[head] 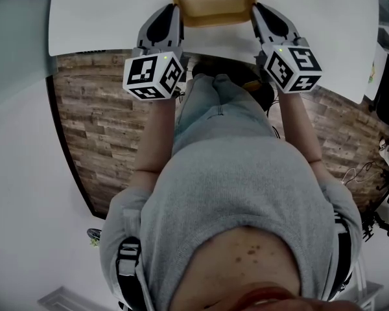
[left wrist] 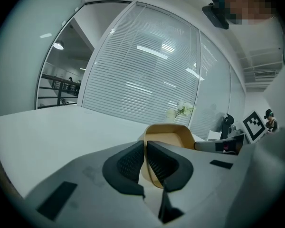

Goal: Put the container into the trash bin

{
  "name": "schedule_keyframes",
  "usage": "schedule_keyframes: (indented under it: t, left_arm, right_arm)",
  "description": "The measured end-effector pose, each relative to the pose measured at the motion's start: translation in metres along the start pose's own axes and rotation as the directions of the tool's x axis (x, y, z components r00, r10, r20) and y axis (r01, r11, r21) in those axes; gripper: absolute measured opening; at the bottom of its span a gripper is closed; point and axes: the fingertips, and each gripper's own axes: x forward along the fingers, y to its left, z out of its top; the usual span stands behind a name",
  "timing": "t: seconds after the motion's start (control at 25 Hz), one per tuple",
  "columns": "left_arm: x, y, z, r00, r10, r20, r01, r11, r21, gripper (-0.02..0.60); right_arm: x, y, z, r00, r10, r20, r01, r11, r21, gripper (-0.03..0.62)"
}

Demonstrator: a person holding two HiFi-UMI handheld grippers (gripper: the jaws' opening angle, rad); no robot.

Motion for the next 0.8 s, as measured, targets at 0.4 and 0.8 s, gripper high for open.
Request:
schedule_keyframes:
  t: [0.4, 0.8]
  left_arm:
    - [-0.008, -0.015, 0.000, 0.999, -0.033, 0.017, 0.033, 0.999, -0.001, 0.028]
    - [-0.057, -0.022, -0.003, 0.997, -0.071, 0.041, 0.070, 0.997, 0.021, 0.028]
  right_arm:
    - [-0.018, 0.000, -0.004, 1.000, -0.007, 0.019, 0.007, 1.000, 0.016, 0.077]
    - [-0.055, 0.038, -0.022, 0.998, -0.035, 0.050, 0.034, 0.999, 0.026, 0.075]
